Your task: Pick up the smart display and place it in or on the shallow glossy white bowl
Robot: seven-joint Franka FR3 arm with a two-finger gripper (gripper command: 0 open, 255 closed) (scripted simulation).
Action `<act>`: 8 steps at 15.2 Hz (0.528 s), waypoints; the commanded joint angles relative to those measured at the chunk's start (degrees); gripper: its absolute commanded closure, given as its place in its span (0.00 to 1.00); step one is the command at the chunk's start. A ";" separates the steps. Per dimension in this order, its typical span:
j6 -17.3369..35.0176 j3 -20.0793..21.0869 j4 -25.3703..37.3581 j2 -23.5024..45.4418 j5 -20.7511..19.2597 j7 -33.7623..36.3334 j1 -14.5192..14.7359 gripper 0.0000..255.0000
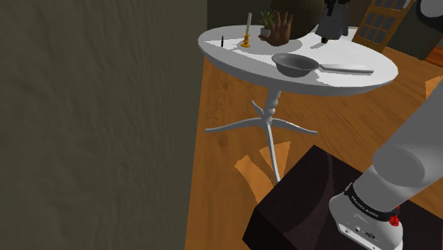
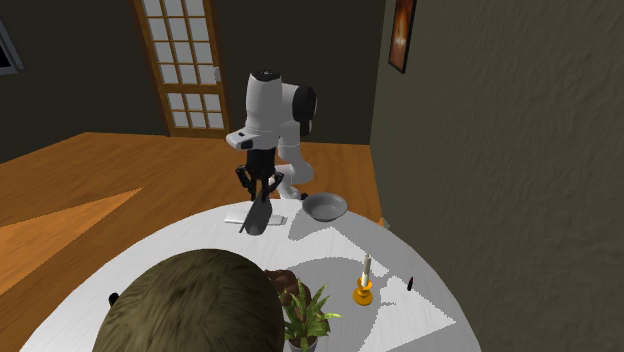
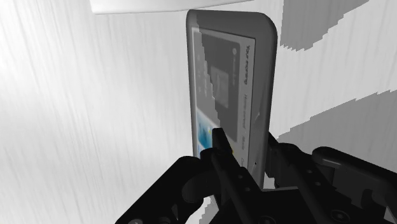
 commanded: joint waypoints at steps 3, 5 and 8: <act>-4.40 -0.29 7.12 2.68 0.64 -0.99 -0.50 1.00; -4.39 1.00 3.60 -0.56 -0.49 1.83 1.50 1.00; -4.90 3.12 -0.44 -4.62 -1.73 6.08 4.13 1.00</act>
